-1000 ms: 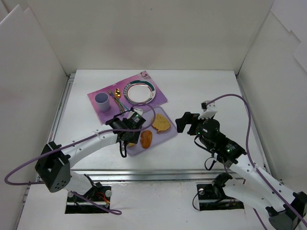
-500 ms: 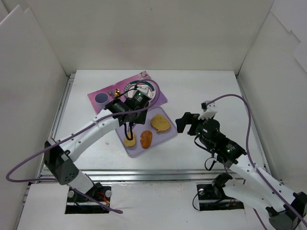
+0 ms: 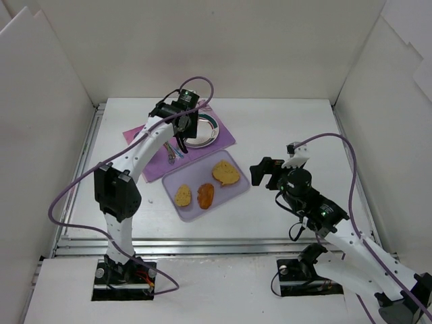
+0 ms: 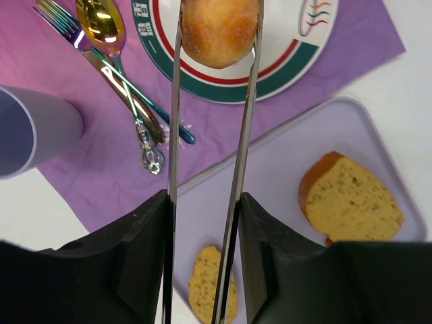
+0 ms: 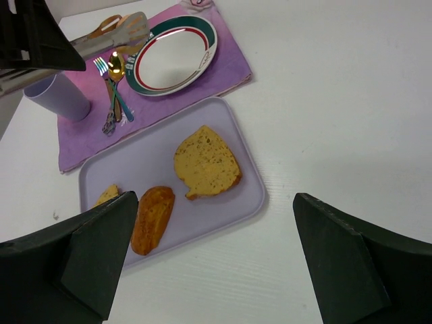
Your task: Place the bread
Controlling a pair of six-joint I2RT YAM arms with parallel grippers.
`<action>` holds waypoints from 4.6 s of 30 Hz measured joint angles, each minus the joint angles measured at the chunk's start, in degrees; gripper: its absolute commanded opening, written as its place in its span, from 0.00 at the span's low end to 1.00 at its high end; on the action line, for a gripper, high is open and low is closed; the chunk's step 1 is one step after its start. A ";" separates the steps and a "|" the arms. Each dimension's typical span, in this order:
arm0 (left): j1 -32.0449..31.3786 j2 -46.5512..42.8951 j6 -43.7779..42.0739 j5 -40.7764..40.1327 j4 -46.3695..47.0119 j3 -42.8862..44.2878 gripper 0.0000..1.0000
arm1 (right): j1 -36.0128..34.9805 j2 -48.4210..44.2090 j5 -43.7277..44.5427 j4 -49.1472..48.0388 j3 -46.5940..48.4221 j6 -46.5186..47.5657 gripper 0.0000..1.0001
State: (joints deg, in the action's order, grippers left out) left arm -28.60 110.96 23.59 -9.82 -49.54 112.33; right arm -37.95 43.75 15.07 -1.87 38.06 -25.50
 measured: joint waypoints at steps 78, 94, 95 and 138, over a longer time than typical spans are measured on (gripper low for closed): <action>31.12 -34.42 5.55 -2.47 -0.72 -34.73 0.47 | 0.00 1.53 -2.08 -0.04 0.00 -0.20 0.98; 33.29 -30.01 8.11 3.80 11.65 -50.97 0.50 | 0.04 1.51 -2.10 -0.02 0.00 -0.20 0.98; 33.29 -29.33 8.11 3.98 12.44 -51.36 0.50 | 0.04 1.51 -2.10 -0.02 0.00 -0.20 0.98; 33.27 -12.87 6.97 4.57 22.56 -51.67 0.76 | 0.04 0.31 -2.54 -0.02 0.00 -0.20 0.98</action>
State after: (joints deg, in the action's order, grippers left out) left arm 4.67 98.08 30.57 -5.26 -26.98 60.66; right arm -37.91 44.05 12.53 -1.89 38.06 -25.69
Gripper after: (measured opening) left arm 0.731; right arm 0.978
